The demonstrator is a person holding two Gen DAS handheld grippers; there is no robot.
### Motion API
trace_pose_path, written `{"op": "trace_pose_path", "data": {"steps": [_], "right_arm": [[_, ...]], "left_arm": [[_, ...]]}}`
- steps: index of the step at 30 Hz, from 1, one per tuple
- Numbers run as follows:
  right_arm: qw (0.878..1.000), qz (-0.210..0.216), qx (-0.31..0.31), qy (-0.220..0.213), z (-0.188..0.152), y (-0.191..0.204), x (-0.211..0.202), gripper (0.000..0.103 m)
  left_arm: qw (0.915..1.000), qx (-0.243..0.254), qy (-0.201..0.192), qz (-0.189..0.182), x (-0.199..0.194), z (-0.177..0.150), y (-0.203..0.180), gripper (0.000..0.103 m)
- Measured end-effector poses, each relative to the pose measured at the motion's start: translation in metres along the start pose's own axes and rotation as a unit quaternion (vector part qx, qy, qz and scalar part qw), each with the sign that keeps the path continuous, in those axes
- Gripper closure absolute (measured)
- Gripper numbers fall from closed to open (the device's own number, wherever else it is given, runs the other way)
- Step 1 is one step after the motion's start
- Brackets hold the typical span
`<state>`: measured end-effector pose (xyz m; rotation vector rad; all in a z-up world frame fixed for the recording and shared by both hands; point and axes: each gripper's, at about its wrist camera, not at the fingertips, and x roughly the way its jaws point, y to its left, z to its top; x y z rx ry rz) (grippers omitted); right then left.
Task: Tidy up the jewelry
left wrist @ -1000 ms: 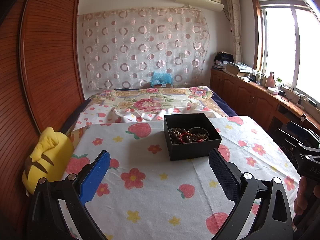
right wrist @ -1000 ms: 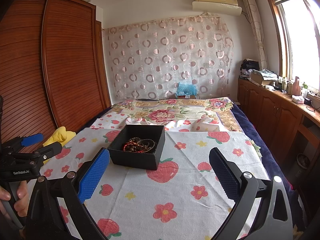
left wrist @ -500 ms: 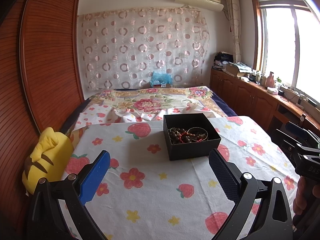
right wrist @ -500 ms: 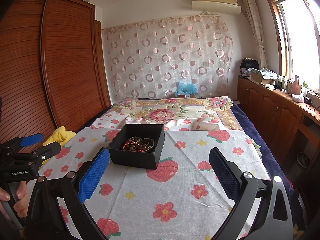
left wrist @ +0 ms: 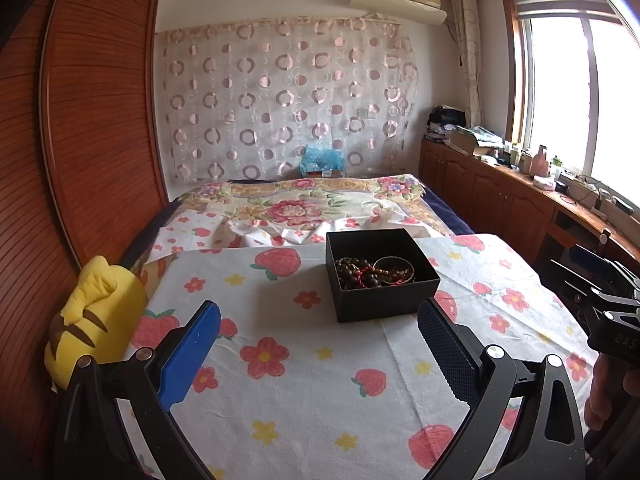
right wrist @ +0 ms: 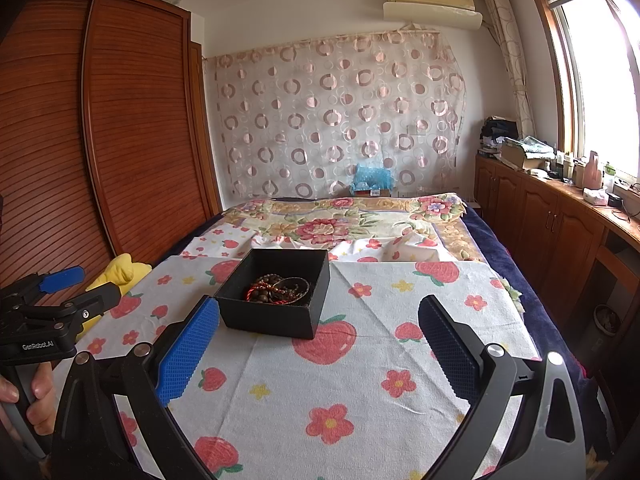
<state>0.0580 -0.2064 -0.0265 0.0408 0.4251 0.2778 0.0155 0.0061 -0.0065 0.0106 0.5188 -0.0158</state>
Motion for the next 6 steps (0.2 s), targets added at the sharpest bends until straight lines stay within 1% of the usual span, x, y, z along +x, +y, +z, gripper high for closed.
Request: {"op": "trace_pose_path", "data": {"steps": [6], "right_arm": [[1.0,0.0,0.0,0.001,0.0001,-0.0002,0.0,0.003]], "left_arm": [[1.0,0.001,0.0,0.001,-0.0001,-0.0004,0.0,0.008]]}}
